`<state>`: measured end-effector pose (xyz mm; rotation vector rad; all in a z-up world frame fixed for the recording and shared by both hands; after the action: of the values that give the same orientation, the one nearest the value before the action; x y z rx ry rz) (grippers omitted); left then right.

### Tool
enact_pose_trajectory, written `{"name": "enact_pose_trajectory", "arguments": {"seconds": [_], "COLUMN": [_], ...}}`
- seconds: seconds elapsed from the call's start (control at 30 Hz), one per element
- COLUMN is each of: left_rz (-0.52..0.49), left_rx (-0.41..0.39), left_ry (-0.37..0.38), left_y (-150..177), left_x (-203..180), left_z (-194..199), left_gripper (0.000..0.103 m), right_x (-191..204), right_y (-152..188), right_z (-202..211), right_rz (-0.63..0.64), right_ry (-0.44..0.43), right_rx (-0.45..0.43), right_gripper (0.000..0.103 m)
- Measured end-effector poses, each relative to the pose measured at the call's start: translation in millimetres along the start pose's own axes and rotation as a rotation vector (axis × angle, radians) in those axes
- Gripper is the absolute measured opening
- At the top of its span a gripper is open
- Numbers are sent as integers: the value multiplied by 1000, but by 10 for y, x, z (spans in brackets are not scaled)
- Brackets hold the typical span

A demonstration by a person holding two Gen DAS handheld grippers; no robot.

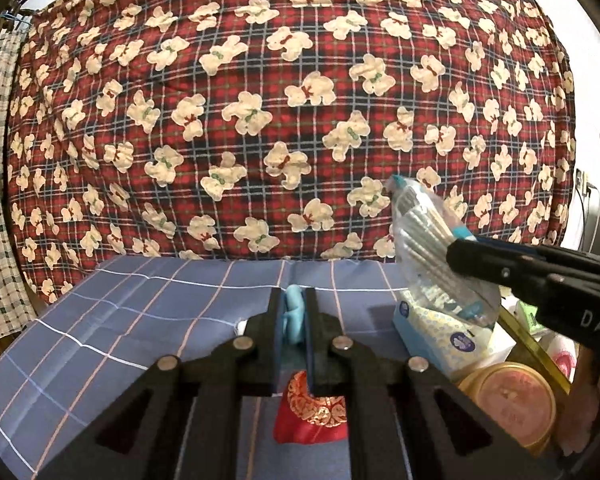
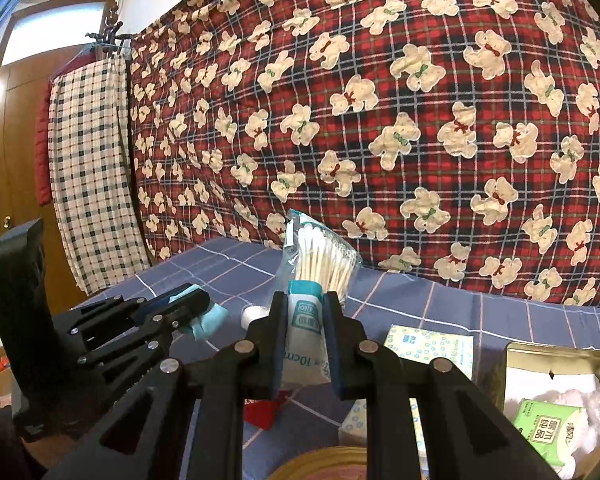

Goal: Organize soft objects
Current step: 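Lift the swab pack and teal cloth and carry both toward the gold tray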

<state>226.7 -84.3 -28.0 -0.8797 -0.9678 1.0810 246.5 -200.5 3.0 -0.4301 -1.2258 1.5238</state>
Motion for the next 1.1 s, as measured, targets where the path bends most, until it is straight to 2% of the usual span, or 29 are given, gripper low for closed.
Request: {"name": "enact_pose_trajectory", "arguments": {"seconds": [0.47,0.77,0.97,1.1], "left_rz": [-5,1,10,20], "left_rx": [18,-17,-32,-39], "left_ry": [23,17,95,190], "left_y": [-23,-171,-341,-488], "left_x": [-67,-83,-253,-459], "left_z": [-65,32,108,121], "left_gripper": [6,6,6,6], "right_x": [-49,-68,-94,-231], "right_y": [-95,-188,-247,-315], "right_z": [138,289,361,422], "right_rz": [-21,-37,-43,-52], "right_ry": [-2,-10,10,118], "right_rx": [-54,-113,-146,-173], "right_gripper": [20,20,20,20]}}
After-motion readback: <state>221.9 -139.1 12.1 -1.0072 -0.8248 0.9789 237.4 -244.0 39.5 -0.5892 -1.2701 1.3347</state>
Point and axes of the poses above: each gripper's, at about its wrist camera, not at the fingertips, and z roughly against the way its jaws point, x to its left, y to its underside, the point moved 9 cm from there along -z, roughly the way its jaws point, and after that the axes turned 13 degrees about -z, right-handed, at the moved point
